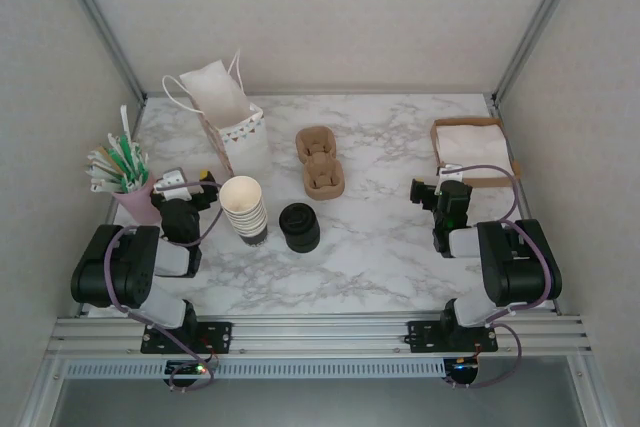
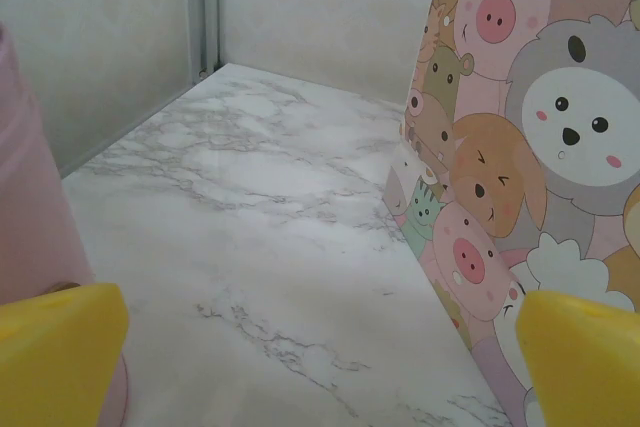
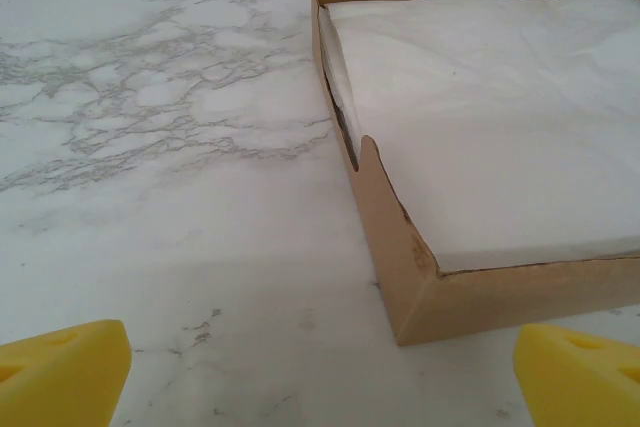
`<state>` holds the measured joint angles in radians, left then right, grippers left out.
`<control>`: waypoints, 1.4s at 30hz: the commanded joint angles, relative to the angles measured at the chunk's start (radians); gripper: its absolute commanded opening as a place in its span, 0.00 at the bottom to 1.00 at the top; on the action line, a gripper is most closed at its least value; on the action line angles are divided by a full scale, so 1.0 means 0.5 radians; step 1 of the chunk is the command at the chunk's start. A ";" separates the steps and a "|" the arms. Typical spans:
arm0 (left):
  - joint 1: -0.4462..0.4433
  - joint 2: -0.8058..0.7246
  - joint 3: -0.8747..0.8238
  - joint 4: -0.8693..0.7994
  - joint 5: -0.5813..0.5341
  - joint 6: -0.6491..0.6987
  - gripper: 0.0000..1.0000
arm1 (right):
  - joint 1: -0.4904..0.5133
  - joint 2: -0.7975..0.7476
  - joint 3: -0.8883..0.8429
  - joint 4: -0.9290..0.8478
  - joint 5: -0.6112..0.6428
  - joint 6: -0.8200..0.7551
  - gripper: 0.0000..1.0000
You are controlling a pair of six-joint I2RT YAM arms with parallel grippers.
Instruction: Pack the takeout coffee
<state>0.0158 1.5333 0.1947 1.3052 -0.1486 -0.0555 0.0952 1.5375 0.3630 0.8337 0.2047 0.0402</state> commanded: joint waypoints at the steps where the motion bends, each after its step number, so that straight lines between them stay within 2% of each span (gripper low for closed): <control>1: 0.017 0.006 0.034 0.026 0.030 -0.012 0.99 | -0.009 0.007 0.036 0.039 -0.010 -0.006 0.99; 29: 0.017 0.005 0.033 0.029 0.030 -0.013 0.99 | -0.011 0.008 0.035 0.035 -0.010 -0.002 0.99; 32: 0.014 -0.095 0.041 -0.071 0.070 0.007 0.99 | -0.010 0.005 0.034 0.046 -0.012 -0.010 0.99; 35: 0.011 -0.216 -0.043 -0.014 0.050 0.015 0.99 | -0.009 -0.086 0.115 -0.168 0.017 0.000 0.99; 37: 0.004 -0.341 -0.043 -0.130 -0.011 -0.019 0.99 | -0.006 -0.184 0.236 -0.412 0.021 0.000 0.99; 42: -0.033 -0.742 -0.058 -0.405 -0.071 -0.046 0.99 | 0.035 -0.465 0.339 -0.757 0.048 0.018 0.99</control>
<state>0.0071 1.2552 0.1791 1.1881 -0.1555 -0.0574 0.0994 1.3823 0.4854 0.5877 0.2089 0.0391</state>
